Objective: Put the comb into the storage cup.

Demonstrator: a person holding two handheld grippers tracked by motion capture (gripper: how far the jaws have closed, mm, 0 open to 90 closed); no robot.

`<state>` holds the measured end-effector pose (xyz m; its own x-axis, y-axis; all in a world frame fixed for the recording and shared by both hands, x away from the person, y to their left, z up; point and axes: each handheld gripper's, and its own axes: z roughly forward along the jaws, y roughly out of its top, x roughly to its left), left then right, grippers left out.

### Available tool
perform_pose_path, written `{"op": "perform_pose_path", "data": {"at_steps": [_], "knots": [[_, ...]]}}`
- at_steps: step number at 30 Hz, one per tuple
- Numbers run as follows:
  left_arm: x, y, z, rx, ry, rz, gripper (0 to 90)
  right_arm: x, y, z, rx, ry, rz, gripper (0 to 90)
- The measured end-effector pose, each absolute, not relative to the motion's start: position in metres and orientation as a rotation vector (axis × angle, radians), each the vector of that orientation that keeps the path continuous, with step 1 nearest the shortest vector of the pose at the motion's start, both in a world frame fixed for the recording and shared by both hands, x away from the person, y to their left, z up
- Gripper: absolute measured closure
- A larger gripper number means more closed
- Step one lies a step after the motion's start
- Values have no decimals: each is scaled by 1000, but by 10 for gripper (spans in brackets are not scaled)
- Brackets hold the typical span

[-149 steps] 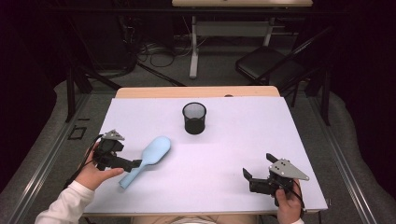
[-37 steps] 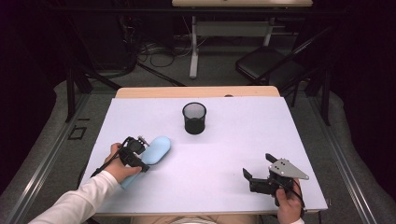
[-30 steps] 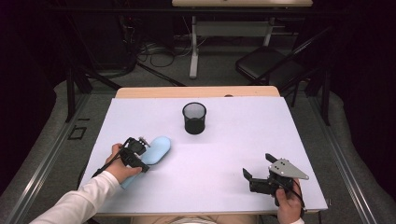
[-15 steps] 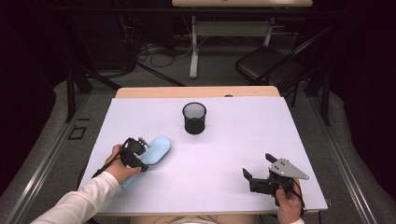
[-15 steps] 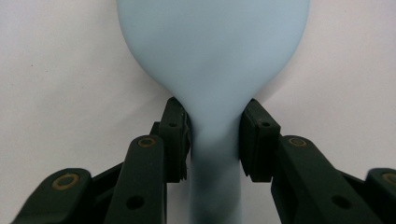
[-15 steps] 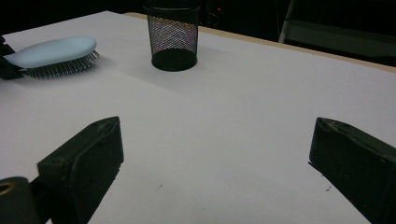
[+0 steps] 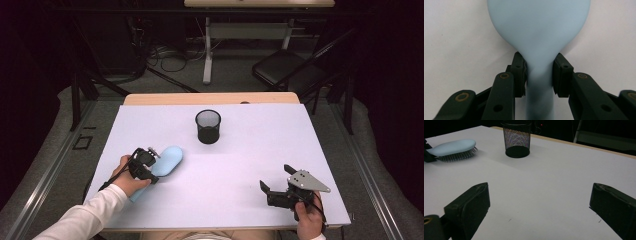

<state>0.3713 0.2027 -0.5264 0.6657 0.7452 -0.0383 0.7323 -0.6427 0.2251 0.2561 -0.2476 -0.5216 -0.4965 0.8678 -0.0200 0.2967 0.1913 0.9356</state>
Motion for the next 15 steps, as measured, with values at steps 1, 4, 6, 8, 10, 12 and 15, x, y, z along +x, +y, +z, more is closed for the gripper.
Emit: {"op": "perform_pose_path", "data": {"at_steps": [1,4,6,8,10,12,15], "knots": [[371,203,-526,2660,1197,88,674,256,-248,-522,1087,1902,1300,26],[371,203,-526,2653,1211,78,676,256,-248,-522,1087,1902,1300,27],[371,204,-527,2648,1209,82,676,256,-248,-522,1086,1902,1300,28],[371,204,-526,2647,1206,79,677,256,-248,-522,1087,1902,1300,28],[371,205,-527,2642,1204,81,679,256,-248,-522,1088,1903,1299,28],[371,205,-527,2641,1205,76,680,256,-248,-522,1088,1902,1300,28],[371,205,-527,2640,1205,74,682,256,-248,-522,1089,1902,1298,28]]}}
